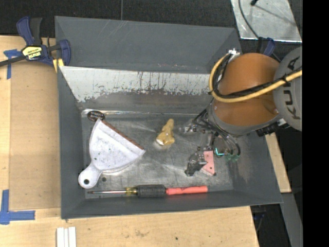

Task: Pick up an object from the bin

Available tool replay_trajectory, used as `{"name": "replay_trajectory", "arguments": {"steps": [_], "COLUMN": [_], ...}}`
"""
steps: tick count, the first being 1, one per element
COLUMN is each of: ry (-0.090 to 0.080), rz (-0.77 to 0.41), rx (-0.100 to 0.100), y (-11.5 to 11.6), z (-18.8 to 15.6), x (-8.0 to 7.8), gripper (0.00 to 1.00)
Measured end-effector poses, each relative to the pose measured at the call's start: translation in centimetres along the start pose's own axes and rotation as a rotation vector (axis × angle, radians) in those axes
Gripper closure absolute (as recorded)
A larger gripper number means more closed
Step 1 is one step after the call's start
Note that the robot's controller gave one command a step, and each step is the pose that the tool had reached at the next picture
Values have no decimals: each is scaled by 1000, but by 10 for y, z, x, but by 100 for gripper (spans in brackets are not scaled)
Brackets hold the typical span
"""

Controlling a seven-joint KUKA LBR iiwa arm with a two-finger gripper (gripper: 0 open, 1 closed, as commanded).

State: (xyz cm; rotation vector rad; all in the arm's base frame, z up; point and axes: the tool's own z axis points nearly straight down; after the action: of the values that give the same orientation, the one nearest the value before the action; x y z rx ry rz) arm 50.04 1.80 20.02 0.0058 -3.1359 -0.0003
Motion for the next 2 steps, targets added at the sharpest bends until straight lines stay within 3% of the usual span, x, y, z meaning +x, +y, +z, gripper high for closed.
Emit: {"name": "replay_trajectory", "arguments": {"steps": [1,2], "ry": [-8,-15], "rz": [1,61], "rx": [0,-1], "y": [0,7], "z": [-4,43], "x": [-2,2], "gripper": [0,0]}}
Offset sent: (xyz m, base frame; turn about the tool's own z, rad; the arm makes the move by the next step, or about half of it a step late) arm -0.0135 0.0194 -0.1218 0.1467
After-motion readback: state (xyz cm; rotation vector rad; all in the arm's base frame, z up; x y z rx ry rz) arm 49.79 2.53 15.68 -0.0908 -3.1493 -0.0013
